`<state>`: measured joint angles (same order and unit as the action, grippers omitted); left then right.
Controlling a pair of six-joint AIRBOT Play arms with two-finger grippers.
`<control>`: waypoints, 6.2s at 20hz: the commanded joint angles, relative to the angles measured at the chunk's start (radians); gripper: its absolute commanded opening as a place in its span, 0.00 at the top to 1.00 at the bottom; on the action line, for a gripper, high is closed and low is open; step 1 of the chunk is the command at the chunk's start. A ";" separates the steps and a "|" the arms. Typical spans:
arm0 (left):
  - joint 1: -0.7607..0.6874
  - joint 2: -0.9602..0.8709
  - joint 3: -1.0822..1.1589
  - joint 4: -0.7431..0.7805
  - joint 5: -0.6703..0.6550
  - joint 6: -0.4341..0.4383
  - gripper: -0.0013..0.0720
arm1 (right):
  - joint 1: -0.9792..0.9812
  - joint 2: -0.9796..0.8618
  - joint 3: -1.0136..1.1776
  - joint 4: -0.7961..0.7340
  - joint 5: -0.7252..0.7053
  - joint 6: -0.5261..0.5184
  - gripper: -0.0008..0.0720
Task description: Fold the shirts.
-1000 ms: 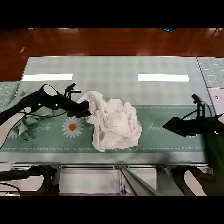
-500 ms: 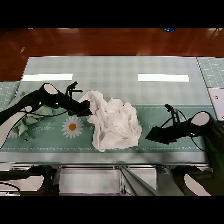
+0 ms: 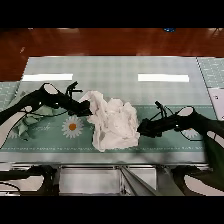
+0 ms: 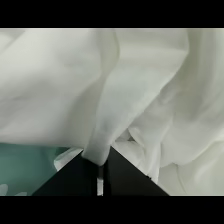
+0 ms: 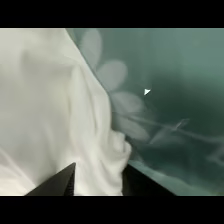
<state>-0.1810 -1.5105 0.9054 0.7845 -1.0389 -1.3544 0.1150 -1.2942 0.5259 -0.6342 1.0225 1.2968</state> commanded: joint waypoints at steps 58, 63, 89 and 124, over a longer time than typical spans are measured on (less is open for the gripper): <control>0.327 -0.213 0.763 0.038 -0.288 -0.098 0.29 | -0.359 -0.315 0.983 -0.267 0.029 0.288 0.42; 0.463 0.080 0.460 0.227 -0.330 -0.090 0.29 | -0.600 -0.153 0.895 -0.529 0.288 0.259 0.42; 0.399 0.360 -0.521 -0.115 0.060 0.084 0.95 | -0.844 0.286 0.135 -0.404 0.176 0.089 0.42; 0.395 0.581 0.982 0.209 0.009 -0.059 0.95 | -0.499 0.271 1.527 -0.220 0.186 0.083 0.96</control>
<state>0.2138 -0.9661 1.5959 0.8230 -1.0481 -1.3418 -0.3862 -1.1198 1.8565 -0.7471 1.2209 1.3174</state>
